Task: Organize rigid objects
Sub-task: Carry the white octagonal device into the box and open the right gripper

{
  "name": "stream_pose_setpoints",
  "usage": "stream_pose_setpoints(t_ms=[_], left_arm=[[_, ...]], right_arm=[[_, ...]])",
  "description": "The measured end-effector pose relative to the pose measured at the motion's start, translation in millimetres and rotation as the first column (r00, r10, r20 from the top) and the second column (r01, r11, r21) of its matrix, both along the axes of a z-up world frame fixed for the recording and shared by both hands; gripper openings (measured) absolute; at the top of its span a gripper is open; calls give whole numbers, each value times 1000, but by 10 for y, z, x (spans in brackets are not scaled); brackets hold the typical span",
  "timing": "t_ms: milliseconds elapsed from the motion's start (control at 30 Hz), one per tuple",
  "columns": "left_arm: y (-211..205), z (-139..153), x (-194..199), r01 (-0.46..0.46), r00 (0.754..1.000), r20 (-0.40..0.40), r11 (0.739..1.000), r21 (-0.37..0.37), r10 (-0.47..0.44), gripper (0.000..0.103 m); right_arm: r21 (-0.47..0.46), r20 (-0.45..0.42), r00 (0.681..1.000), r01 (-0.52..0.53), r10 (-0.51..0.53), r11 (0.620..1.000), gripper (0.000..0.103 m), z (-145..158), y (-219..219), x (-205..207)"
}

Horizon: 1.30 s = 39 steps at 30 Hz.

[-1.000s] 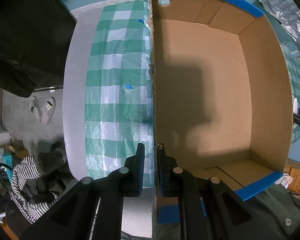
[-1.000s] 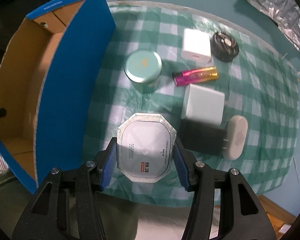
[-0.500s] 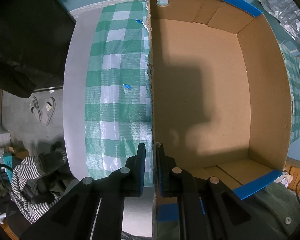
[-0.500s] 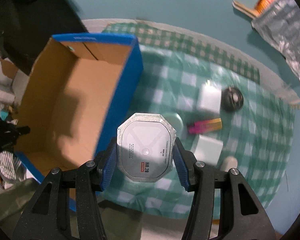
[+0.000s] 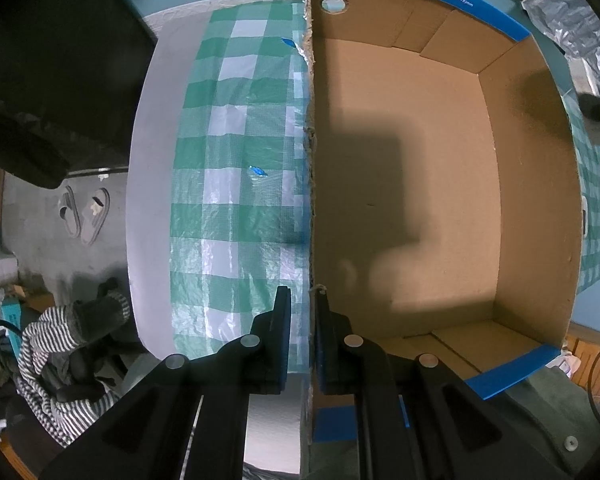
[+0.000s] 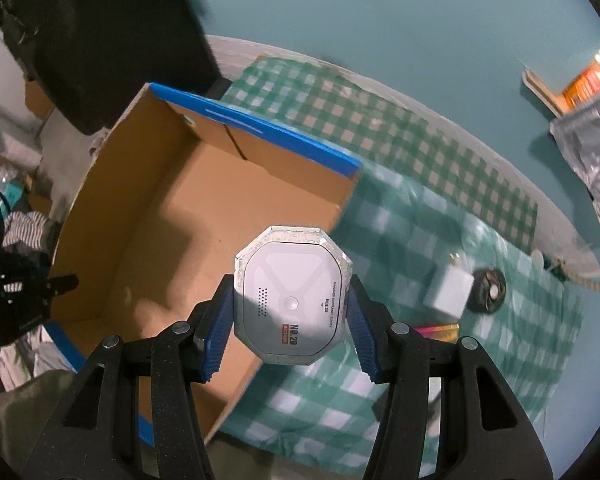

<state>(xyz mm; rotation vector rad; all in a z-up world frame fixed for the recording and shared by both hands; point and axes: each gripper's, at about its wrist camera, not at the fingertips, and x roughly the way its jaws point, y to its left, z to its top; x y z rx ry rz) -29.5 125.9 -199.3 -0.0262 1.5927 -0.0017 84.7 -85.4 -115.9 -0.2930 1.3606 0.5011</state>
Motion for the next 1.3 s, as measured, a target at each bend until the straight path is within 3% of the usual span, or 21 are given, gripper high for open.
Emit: stream_pose_setpoints(t_ms=[600,900,1133,1300], left_arm=[[13,31,-5,-11,1000,10,1000,-2,11,10],[27,20,0,-16,1000,0,1000,0,16,10],[26,13,-6,-15,1000,-2,1000,0,15,10],[22,3,-6,-17,1000,-3,1000,1,17,10]], right_arm=[[-18,-67,991,-114,112,993,54,-380,552,199],[-58,-115,987,-120,113,991,53,-703,556,203],[-69,-102,986,-138,130,988,53,-750,563,177],[-72,-83,991,-113,107,991,67,-724,544,201]])
